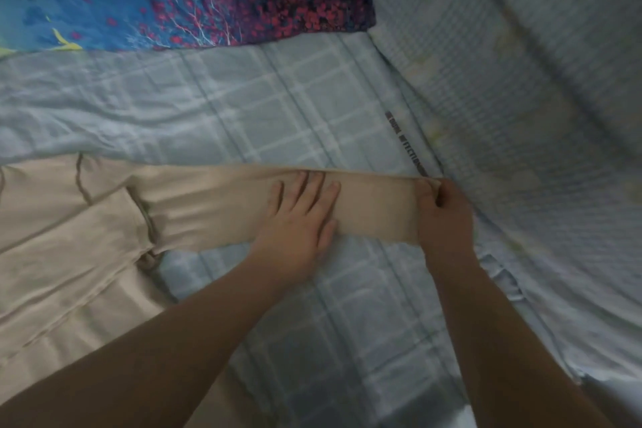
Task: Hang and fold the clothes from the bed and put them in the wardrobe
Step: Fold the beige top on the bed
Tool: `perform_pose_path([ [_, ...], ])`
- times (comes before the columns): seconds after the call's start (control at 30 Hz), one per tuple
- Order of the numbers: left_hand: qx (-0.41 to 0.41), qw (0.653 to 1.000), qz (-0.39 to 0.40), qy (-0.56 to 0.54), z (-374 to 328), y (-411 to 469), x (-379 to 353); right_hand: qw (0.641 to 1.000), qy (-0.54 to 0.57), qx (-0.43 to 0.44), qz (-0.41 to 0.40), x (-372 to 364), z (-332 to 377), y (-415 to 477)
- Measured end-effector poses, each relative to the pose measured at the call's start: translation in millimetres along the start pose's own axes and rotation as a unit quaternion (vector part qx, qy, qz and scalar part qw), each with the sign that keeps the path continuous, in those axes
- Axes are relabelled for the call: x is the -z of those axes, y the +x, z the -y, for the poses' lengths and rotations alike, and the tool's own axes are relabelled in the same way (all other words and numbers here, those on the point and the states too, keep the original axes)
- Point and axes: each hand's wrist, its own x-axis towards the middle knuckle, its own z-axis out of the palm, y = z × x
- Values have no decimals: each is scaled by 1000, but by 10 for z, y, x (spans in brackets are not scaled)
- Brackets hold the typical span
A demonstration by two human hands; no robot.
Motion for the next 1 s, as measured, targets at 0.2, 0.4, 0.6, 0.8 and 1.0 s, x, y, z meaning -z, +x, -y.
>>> perform_pose_path([
  [0.2,14,993,90,79,9,-17,-234,982,-184,37,35,-178,-104,9],
  [0.4,25,975,-81,-204,7,-78,178,996,-82,-23,27,-211,283,-223],
  [0.6,260,527,-17,-809,300,-485,841,925,232,-3,303,-685,1158,-1214],
  [0.8,342,587,-180,-712,1148,-1109,1093,945,-10,298,136,-1442,1443,-1924],
  [1.0,443,517,-194,-706,1868,-1816,1116,906,-233,345,82,-1977,1539,-2149],
])
